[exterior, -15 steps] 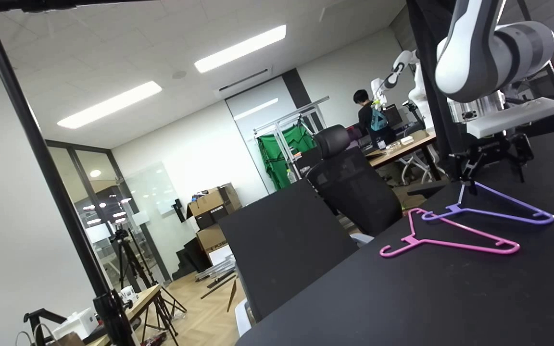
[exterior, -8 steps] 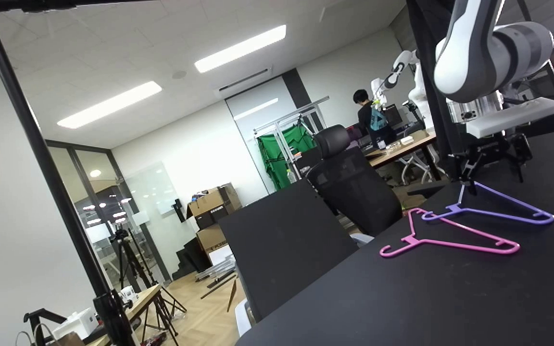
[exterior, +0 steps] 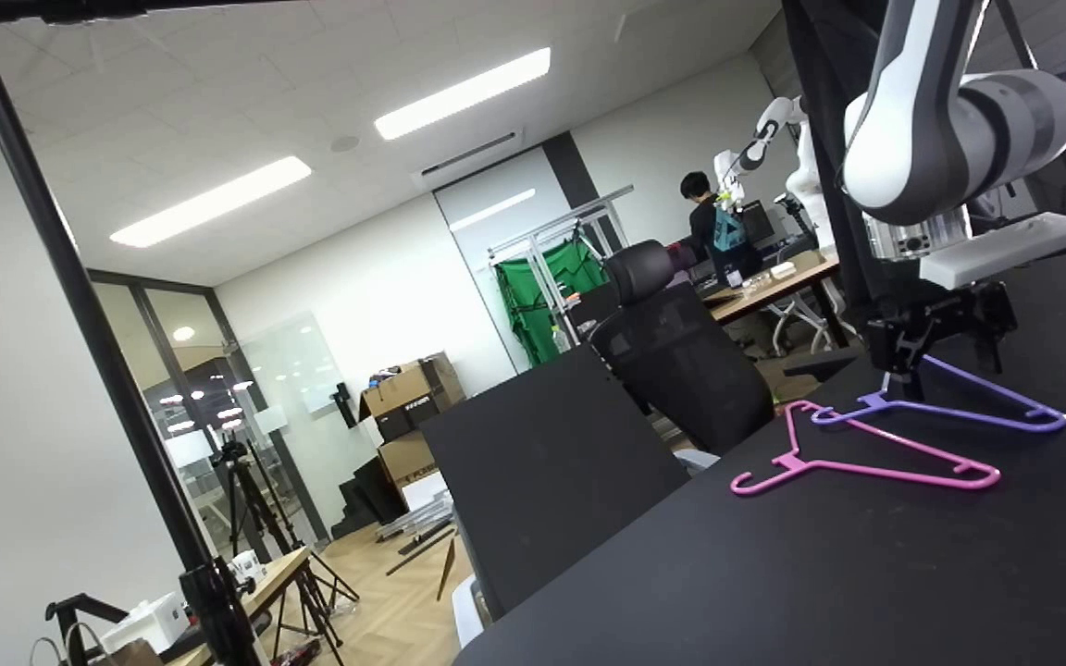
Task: Take the blue hanger from the table and place it on the rack
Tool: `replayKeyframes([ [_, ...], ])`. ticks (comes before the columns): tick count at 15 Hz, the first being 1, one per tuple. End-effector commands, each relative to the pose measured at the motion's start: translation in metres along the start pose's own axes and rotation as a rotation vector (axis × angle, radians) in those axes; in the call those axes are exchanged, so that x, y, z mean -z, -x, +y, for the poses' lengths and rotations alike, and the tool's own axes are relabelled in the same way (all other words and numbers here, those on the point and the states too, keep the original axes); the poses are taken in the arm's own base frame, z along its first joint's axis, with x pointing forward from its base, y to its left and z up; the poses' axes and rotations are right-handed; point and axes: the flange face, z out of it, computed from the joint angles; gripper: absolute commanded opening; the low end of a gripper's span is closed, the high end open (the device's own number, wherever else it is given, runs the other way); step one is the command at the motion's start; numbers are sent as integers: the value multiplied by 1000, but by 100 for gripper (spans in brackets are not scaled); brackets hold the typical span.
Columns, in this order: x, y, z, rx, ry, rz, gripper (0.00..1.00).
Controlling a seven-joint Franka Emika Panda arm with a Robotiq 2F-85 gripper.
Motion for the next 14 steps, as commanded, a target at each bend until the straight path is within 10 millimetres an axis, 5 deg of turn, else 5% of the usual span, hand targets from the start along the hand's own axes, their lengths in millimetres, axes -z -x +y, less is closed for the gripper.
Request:
replayKeyframes([
  [1,-14,0,-3,45,-12,9,100],
  [3,-22,3,-3,59,-9,5,100],
  [4,-25,4,-3,62,-4,12,75],
  [14,-26,1,5,53,11,27,9],
])
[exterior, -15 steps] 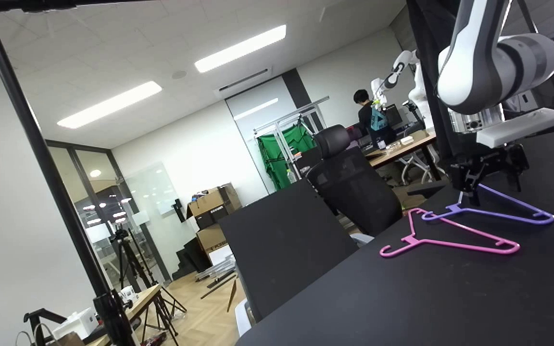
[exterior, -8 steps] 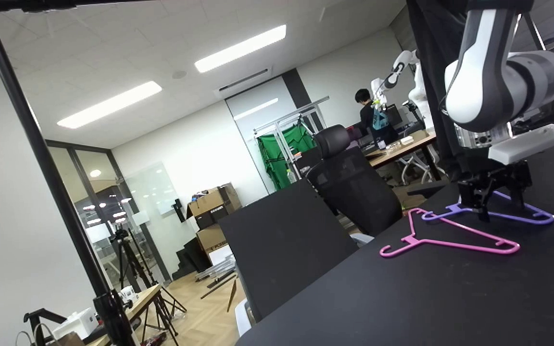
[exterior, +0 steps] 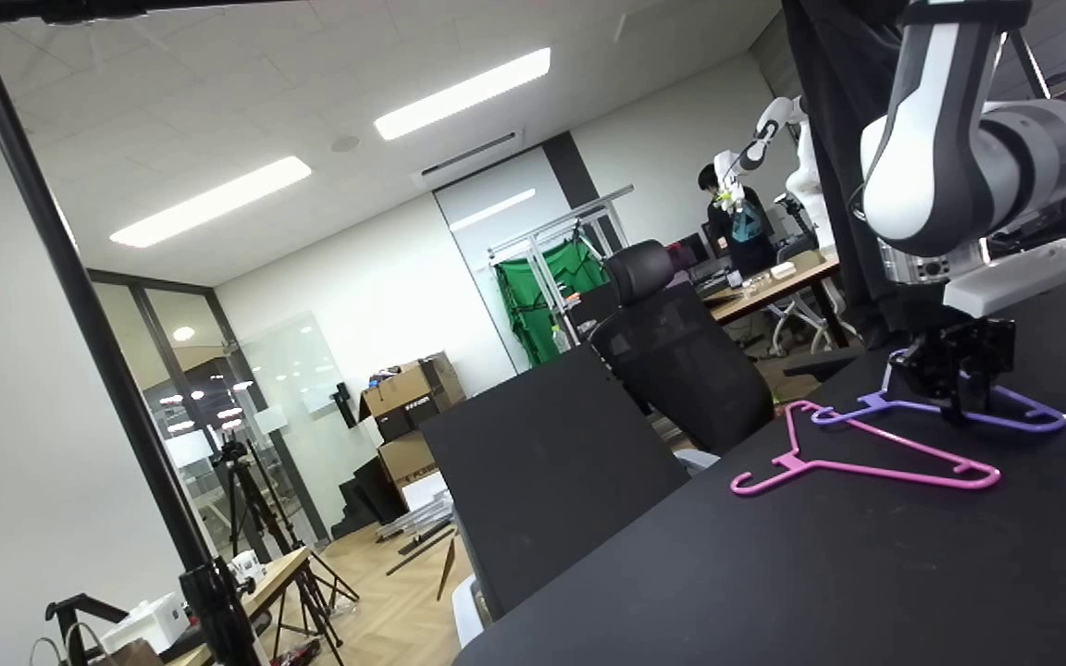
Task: Take the blue hanger from the table and place it on the rack
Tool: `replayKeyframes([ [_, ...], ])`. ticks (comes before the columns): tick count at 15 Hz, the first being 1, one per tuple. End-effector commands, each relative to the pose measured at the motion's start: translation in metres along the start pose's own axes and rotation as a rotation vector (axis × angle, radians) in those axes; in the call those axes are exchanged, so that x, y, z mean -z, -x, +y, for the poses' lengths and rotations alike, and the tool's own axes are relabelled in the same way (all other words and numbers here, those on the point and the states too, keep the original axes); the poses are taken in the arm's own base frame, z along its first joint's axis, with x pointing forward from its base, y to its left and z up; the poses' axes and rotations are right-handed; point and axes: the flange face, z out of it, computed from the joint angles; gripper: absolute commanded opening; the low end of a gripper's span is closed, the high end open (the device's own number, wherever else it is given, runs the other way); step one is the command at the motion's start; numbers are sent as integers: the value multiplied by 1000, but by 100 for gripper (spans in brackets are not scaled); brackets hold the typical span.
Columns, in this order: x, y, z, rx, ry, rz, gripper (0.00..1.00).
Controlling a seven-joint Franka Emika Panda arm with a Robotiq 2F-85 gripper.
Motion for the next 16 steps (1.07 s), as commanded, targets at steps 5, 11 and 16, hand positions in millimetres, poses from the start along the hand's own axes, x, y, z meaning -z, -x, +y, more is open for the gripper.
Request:
replayKeyframes([
  [5,4,-9,1,-16,9,4,2],
  [11,33,-9,-3,-24,-20,44,2],
  [16,73,-8,-3,-32,-42,97,2],
])
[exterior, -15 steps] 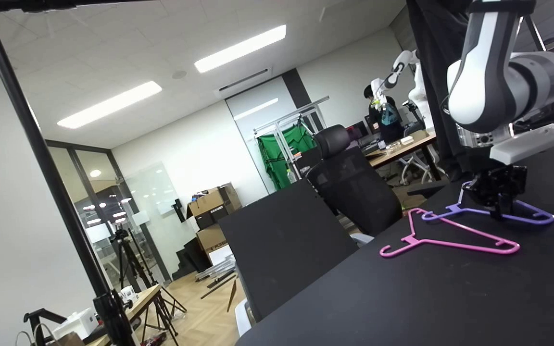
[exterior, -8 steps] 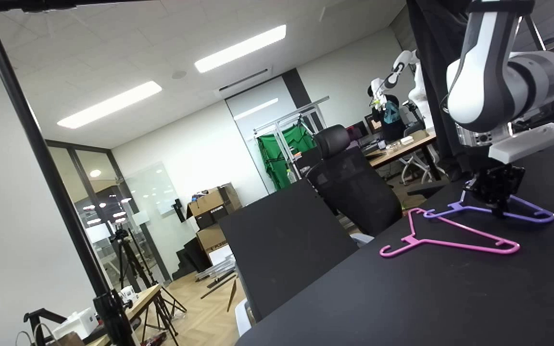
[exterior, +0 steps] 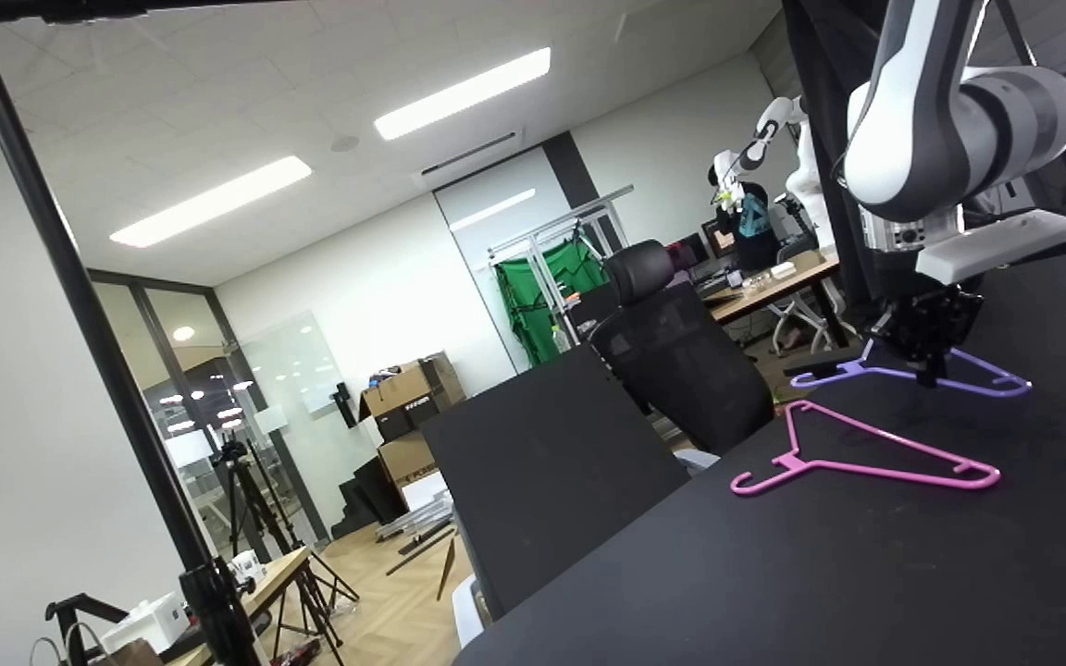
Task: Take the blue hanger from the table and place it on the rack
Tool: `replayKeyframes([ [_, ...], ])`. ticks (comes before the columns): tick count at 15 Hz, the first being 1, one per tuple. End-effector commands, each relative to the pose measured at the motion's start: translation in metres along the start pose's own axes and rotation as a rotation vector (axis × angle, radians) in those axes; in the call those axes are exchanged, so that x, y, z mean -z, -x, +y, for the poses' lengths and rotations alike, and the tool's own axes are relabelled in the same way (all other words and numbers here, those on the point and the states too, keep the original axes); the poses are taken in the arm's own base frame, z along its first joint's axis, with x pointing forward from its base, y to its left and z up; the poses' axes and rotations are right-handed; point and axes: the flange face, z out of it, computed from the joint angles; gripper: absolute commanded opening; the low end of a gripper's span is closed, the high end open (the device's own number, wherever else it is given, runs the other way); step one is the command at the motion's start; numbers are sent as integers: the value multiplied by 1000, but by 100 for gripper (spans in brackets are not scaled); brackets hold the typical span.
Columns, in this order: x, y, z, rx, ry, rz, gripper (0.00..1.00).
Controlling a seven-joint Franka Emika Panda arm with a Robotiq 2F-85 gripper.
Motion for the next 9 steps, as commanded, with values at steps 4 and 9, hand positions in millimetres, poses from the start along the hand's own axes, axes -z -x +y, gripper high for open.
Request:
replayKeyframes([
  [4,71,15,2,-23,-78,33,2],
  [9,122,40,-1,10,-218,9,2],
])
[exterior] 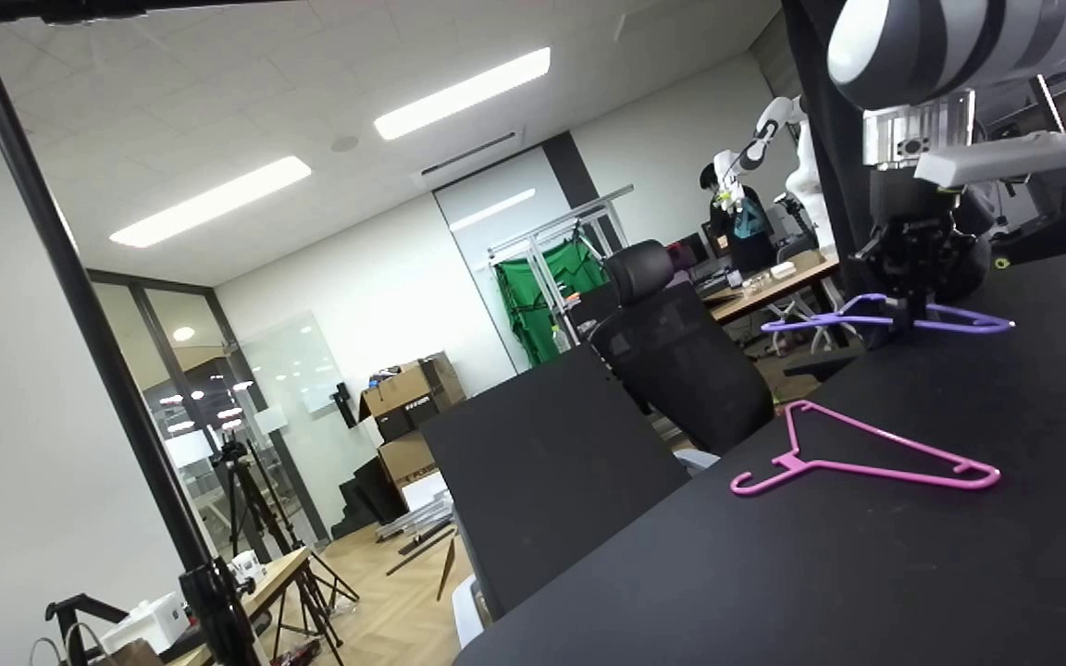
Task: Take the blue hanger from the table and place it on the rack
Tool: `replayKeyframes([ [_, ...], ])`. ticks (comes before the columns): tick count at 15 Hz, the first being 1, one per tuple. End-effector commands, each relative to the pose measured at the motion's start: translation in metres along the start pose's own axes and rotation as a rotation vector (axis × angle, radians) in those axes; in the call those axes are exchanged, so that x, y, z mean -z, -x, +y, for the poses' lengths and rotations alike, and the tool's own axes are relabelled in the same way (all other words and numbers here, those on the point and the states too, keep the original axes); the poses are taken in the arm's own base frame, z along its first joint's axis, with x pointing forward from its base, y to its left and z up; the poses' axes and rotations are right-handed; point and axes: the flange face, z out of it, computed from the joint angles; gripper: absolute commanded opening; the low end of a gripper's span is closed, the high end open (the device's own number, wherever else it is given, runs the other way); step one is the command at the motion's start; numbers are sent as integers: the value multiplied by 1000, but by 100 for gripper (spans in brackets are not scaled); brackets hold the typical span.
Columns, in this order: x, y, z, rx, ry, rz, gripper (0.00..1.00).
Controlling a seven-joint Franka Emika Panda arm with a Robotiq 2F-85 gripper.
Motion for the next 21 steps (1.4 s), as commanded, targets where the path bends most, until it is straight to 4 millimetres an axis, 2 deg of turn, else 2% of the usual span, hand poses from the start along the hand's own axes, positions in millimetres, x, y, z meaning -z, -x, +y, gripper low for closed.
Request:
replayKeyframes([
  [1,49,26,-3,26,-85,-16,2],
  [4,78,40,-2,41,-142,-8,2],
  [10,119,58,1,75,-249,-30,2],
  [16,151,53,3,93,-353,-60,2],
  [21,169,50,-1,138,-486,-87,2],
])
